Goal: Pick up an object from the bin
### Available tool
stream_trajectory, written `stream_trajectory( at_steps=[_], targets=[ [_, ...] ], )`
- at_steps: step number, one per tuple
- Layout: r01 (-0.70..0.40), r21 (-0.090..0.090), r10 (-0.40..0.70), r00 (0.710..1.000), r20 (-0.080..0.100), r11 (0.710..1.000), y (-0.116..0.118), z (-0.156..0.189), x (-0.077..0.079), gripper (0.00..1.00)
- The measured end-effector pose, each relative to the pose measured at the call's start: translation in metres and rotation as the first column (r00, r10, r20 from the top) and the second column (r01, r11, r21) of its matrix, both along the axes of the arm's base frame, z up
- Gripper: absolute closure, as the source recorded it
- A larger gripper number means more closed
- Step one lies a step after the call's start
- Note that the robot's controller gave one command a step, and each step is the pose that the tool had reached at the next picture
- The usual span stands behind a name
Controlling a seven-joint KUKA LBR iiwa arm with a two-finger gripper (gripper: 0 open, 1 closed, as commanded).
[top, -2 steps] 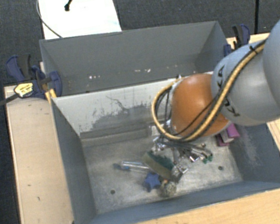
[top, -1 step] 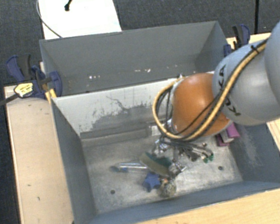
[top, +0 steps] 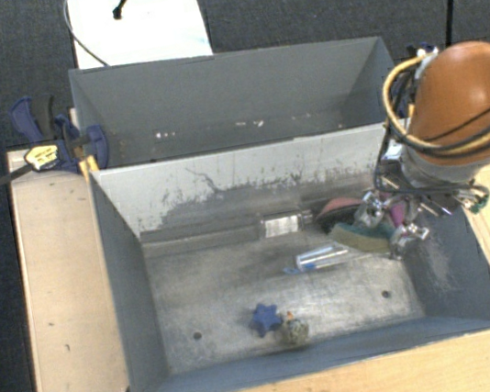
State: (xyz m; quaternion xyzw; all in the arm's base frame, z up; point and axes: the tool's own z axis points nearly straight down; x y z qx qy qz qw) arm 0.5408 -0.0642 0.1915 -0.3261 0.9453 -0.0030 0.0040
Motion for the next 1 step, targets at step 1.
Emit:
stream_trajectory(
  at_steps=[1],
  targets=[
    [0.019,0.003,-0.019,1.000,0.000,1.000,-0.0048,0.0561,0.0097,1.00]
  ],
)
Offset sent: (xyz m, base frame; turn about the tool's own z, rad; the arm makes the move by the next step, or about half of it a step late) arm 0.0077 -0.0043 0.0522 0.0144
